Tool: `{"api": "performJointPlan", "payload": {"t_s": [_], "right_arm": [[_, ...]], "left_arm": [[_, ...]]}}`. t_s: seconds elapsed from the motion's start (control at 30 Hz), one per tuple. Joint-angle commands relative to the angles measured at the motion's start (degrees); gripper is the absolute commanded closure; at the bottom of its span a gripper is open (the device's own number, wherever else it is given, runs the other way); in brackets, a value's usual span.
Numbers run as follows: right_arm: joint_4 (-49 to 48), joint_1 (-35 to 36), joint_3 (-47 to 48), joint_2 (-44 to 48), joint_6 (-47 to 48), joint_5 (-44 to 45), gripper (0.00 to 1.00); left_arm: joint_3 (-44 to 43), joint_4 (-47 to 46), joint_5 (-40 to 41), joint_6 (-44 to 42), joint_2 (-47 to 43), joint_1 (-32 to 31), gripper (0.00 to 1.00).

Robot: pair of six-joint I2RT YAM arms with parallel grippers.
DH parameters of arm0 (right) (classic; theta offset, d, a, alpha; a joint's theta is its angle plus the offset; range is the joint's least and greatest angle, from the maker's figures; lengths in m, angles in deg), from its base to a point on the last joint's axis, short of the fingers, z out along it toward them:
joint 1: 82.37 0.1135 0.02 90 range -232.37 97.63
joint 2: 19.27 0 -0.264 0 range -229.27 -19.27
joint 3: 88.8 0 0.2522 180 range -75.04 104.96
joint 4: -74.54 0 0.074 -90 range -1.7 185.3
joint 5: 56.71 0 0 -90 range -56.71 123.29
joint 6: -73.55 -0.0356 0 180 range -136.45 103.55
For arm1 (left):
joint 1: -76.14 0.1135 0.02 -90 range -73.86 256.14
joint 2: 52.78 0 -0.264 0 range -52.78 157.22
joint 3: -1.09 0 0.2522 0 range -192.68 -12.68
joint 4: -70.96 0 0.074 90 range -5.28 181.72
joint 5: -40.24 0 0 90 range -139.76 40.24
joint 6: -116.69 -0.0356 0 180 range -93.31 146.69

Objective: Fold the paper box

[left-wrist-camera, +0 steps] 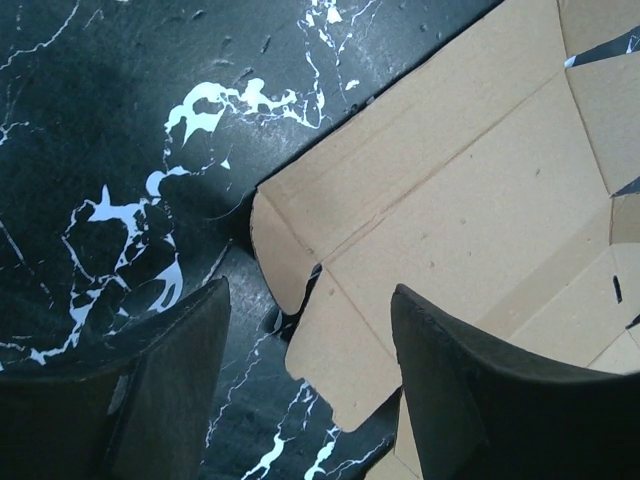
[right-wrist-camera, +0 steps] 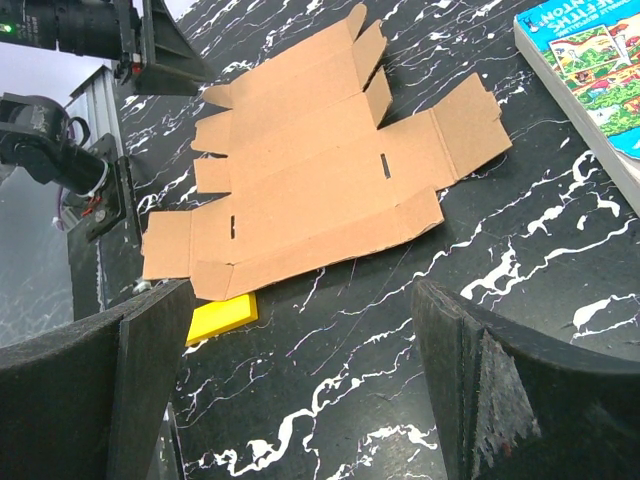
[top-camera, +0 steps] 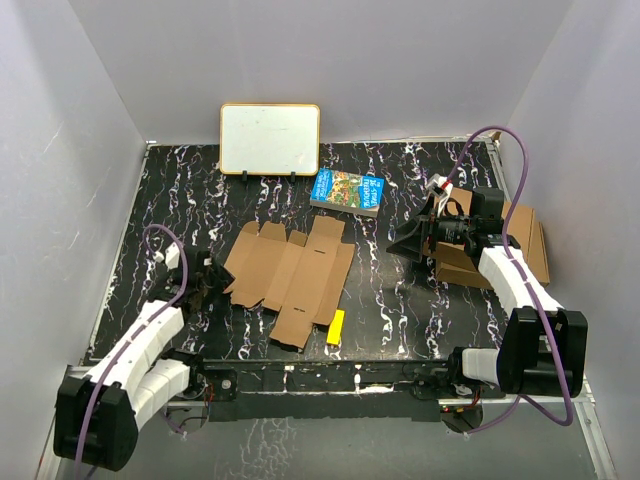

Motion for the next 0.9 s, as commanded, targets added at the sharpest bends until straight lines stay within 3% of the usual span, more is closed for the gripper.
{"api": "performJointPlan", "payload": {"t_s": [0.0, 0.37, 0.8, 0.87], "right_arm": [[-3.69, 0.23, 0.35, -0.15, 1.41, -0.61, 0.02], [-3.68, 0.21, 0.35, -0.37, 1.55, -0.56, 0.02], [-3.51, 0.22, 0.37, -0.64, 1.63, -0.7, 0.02], [-3.5, 0.23, 0.35, -0.77, 1.63, -0.81, 0.02]], "left_arm": [[1.42, -5.66, 0.97, 0.9, 1.81, 0.34, 0.4], [4.27, -9.94, 2.89, 1.14, 5.3, 0.45, 0.52], [5.7, -11.44, 3.87, 0.05, 0.71, 0.4, 0.97], [5.28, -11.75, 3.01, -0.69, -1.58, 0.37, 1.0]]}}
